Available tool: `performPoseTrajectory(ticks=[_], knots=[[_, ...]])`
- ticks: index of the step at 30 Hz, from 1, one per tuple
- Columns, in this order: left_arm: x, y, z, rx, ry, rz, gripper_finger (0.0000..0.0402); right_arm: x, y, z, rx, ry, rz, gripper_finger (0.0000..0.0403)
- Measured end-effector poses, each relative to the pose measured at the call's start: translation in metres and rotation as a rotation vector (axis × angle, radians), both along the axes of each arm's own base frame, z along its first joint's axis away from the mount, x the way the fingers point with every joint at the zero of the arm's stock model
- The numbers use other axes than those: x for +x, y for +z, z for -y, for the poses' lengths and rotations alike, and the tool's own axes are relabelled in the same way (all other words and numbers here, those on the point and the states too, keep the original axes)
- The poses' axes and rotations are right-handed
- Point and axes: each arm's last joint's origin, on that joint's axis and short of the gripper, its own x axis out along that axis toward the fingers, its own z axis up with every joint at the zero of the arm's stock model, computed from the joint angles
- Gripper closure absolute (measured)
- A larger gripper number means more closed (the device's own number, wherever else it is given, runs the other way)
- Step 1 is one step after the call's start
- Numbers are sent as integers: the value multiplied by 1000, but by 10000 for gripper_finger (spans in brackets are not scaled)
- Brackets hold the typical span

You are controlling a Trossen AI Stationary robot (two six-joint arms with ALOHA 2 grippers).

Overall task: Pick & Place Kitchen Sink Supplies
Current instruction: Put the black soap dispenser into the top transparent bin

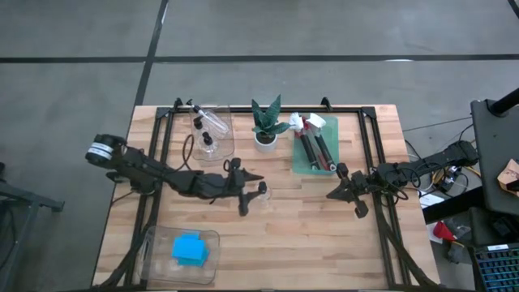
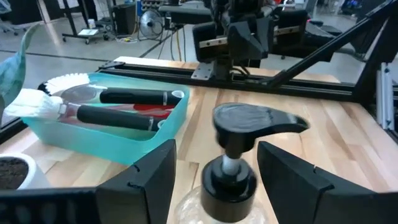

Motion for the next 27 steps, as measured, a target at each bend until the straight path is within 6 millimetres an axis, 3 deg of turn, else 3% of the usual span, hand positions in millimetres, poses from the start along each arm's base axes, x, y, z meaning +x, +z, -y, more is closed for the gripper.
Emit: performPoseTrajectory(ticks=[6, 17, 27], knots=[[3, 1, -1, -3, 2, 10, 214, 0, 0, 0, 0, 0, 0, 394], [1, 6, -2, -4, 4, 24, 385, 0, 0, 0, 0, 0, 0, 394], [-14, 32, -6, 29, -1, 77, 395, 0, 0, 0, 0, 0, 0, 394]])
